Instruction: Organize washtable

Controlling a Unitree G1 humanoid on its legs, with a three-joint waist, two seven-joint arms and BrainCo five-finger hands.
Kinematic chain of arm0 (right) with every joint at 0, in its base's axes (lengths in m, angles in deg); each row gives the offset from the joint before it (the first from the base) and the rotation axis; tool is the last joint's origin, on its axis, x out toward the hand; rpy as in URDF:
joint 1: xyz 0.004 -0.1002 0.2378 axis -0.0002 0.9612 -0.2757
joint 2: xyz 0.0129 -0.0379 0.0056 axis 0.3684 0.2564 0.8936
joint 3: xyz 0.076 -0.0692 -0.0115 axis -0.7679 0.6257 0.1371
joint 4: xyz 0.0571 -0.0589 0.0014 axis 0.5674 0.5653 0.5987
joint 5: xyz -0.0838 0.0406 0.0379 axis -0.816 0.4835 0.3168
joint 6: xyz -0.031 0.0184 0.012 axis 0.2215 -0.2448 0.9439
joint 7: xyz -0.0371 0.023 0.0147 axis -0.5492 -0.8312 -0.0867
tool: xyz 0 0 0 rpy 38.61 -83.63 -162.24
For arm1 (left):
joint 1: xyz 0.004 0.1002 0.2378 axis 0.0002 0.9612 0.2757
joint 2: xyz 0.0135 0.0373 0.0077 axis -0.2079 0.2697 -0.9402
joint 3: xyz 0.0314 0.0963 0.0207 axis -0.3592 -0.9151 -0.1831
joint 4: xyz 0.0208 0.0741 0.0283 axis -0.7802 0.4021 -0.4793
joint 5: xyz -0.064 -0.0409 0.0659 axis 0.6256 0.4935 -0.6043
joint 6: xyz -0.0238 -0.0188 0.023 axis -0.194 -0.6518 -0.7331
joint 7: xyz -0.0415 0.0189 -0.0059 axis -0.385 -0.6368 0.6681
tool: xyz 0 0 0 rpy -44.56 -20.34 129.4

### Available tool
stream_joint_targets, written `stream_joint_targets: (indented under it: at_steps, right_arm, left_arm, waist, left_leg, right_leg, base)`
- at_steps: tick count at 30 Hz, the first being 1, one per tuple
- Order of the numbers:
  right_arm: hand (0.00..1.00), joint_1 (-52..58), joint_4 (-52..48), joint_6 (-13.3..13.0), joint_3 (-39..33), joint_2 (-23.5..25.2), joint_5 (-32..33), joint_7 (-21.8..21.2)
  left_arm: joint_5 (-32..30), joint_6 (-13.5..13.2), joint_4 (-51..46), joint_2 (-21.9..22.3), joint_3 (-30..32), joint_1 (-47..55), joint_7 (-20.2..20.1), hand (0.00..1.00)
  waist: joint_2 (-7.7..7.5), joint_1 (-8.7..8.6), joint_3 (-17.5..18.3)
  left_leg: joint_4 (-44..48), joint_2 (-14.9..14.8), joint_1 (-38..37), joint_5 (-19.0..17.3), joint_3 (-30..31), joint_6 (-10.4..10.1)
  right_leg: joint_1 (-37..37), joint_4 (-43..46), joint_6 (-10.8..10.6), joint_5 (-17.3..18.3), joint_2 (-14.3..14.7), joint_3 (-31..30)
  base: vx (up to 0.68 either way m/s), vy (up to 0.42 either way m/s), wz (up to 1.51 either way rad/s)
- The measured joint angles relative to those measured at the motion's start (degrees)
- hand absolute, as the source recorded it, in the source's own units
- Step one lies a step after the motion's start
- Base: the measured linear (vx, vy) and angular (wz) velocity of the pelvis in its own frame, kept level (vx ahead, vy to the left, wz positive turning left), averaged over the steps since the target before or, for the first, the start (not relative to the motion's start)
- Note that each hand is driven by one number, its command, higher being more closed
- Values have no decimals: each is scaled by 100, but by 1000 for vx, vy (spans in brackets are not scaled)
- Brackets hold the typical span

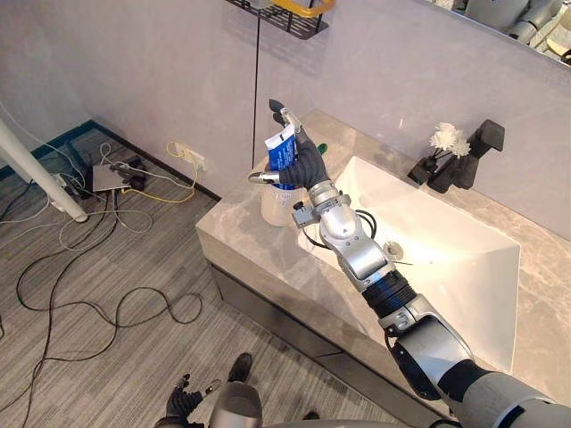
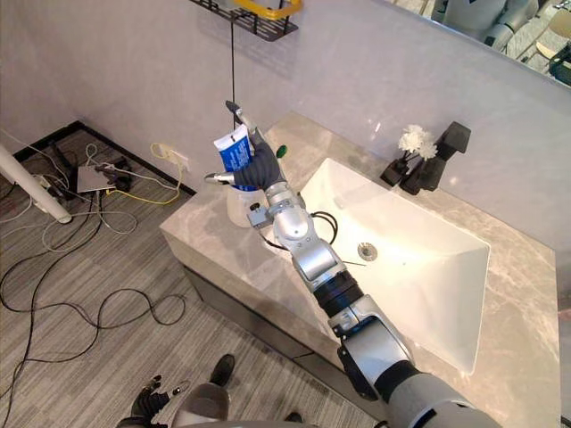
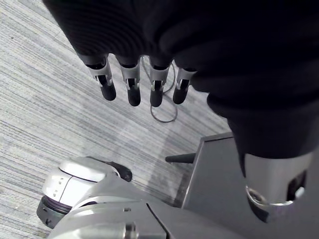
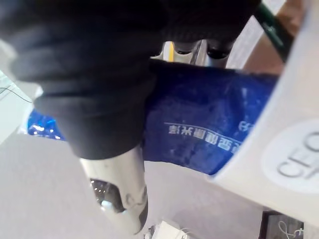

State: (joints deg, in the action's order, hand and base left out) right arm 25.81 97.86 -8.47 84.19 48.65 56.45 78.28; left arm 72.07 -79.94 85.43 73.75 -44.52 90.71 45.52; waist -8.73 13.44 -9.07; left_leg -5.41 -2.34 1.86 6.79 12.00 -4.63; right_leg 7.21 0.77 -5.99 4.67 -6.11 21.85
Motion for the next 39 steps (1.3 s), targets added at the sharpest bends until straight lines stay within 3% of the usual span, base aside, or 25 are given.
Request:
stream_joint_targets:
  at_steps: [7, 39]
  right_arm:
    - [0, 57, -21, 0, 163, -90, -4, -7]
    - [0, 68, -254, -3, 148, -115, -243, -101]
  left_arm:
    - [0, 3, 30, 51, -25, 5, -5, 0]
    - [3, 4, 41, 49, -31, 4, -13, 0]
  waist:
    - [117, -8, 60]
    - [118, -27, 62]
  left_leg:
    - [-1, -10, -39, 0, 23, 1]
    - [-1, 31, -40, 4, 31, 6]
  right_leg:
    - [51, -4, 5, 7, 0, 12]
    - [50, 16, -23, 26, -10, 15]
  base:
    - [0, 0, 0]
    - [0, 0, 0]
